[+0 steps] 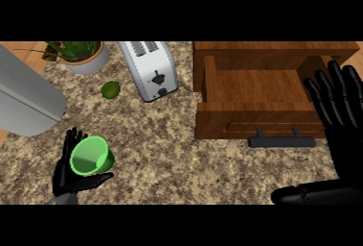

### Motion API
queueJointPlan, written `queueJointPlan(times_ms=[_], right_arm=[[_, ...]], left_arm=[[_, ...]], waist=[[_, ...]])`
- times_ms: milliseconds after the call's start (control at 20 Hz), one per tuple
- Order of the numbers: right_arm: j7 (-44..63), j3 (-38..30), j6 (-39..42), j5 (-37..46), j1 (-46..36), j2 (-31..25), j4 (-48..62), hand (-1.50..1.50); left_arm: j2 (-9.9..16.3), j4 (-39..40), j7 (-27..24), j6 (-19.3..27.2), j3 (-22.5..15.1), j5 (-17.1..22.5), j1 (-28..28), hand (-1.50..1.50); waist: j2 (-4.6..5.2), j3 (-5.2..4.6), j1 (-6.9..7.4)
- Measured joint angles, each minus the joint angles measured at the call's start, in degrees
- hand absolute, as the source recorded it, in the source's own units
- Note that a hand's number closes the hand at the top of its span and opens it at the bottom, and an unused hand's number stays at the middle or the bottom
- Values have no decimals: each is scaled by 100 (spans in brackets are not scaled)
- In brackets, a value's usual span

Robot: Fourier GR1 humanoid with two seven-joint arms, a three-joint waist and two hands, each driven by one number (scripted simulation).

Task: Pick up the cup, place it into the drawer and close the drawer

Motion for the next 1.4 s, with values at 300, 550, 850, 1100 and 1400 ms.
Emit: queueJointPlan(times_ms=[300, 550, 850, 1100, 1400], right_arm=[[-87, -15, 3, 7, -18, 23, 141, -150], [-124, 96, -61, 130, 51, 106, 107, -150], [-161, 22, 52, 20, 192, 39, -3, -150], [-204, -188, 180, -144, 125, -107, 107, -150], [-80, -122, 133, -105, 120, -83, 6, -150]], left_arm=[[-23, 202, 55, -397, -62, 132, -166, -150], [17, 457, -33, -660, -87, 182, -299, 150], [-75, 381, -296, -490, -144, 138, -393, 150], [-112, 137, -517, -213, -143, 114, -356, 150], [-162, -12, -569, 9, -124, 153, -525, 150]], waist=[[1, -1, -4], [4, -3, -12], [4, -2, -17], [2, -1, -6], [1, -1, -8]])
